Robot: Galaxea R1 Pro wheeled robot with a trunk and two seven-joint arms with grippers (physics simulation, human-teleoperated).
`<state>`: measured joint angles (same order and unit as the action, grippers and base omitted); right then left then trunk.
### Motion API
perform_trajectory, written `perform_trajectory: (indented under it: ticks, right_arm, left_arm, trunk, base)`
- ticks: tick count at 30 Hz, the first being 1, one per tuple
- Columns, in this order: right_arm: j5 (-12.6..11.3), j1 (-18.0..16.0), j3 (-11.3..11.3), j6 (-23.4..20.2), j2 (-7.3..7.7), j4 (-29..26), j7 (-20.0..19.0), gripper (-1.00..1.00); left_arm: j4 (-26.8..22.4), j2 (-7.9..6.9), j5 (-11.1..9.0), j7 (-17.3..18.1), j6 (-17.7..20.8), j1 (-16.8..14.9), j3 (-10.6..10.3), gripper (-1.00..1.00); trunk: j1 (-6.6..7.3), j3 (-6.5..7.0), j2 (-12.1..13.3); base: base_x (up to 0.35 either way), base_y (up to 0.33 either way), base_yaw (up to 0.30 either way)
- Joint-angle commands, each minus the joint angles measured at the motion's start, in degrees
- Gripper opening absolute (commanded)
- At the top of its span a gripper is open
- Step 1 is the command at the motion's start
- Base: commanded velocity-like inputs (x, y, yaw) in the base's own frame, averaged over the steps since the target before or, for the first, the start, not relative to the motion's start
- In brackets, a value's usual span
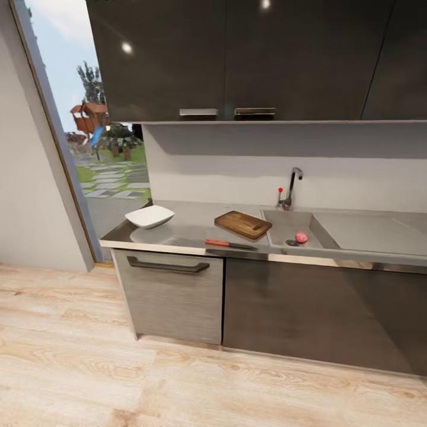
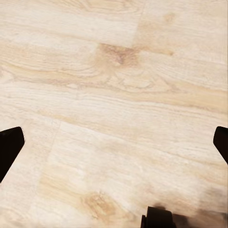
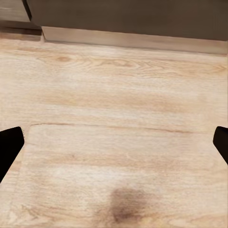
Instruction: In the kitchen, take the Vidalia onion out of the sink, dice it on the chopping board with the paring knife, put the diced onion into the bowl on the countertop, then place both the paring knife and the chopping board into the sink.
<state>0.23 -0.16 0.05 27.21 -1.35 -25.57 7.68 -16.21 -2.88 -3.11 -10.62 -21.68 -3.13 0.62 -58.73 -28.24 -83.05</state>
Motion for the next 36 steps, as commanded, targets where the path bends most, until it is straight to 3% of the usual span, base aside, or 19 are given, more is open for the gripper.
perform_trajectory:
  ticks: [1, 36]
  right_arm:
    - [0.03, -0.02, 0.02, 0.12, -0.01, 0.00, 0.19, 1.00]
    - [0.12, -0.02, 0.36, 0.13, 0.05, 0.08, 0.05, 1.00]
  left_arm:
    - [0.04, 0.00, -0.32, 0.03, -0.21, -0.03, 0.00, 1.00]
    - [0.21, 0.08, -0.32, 0.12, -0.15, -0.03, 0.09, 1.00]
  trunk:
    - [0.00, -0.05, -0.03]
    - [0.00, -0.05, -0.03]
  base:
    - [0.000, 0.000, 0.042]
    - [0.000, 0.000, 0.003]
